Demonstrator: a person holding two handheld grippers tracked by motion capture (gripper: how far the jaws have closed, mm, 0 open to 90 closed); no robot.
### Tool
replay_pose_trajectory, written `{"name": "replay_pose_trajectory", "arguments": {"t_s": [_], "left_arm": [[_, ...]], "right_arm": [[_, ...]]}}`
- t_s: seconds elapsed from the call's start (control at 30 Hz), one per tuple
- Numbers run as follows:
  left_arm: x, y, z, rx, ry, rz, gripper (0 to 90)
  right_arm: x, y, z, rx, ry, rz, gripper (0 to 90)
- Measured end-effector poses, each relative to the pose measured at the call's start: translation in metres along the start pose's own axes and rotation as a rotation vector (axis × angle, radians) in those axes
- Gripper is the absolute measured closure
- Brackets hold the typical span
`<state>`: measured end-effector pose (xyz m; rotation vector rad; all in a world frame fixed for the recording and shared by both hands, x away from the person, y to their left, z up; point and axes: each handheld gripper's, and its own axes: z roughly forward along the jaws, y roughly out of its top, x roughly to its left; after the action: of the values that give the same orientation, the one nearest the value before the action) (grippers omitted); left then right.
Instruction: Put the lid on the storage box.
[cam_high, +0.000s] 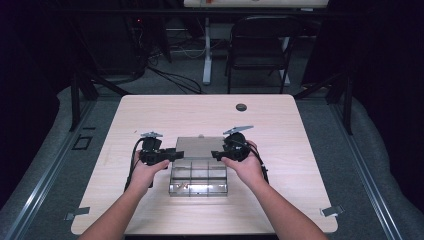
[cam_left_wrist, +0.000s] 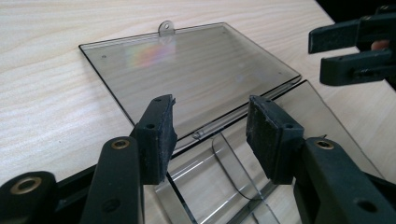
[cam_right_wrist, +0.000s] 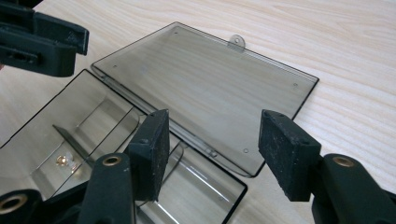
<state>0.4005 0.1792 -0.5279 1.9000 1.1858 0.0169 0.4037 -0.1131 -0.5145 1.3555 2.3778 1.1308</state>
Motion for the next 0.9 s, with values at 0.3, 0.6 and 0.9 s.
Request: {"name": "replay_pose_trajectory", "arguments": {"t_s": [0.3, 0.6, 0.9], "left_arm": [[0.011, 0.002, 0.008, 0.029, 0.015, -0.041, 53.2], [0.021, 0.003, 0.013, 0.017, 0.025, -0.101, 51.5], [0.031, 0.003, 0.018, 0.009, 0.035, -0.155, 51.2]], "right_arm": [[-0.011, 0.006, 0.008, -0.002, -0.007, 0.062, 43.3], [-0.024, 0.007, 0.016, -0.003, 0.003, 0.140, 43.2], [-0.029, 0.006, 0.024, 0.002, 0.003, 0.177, 43.5]]}}
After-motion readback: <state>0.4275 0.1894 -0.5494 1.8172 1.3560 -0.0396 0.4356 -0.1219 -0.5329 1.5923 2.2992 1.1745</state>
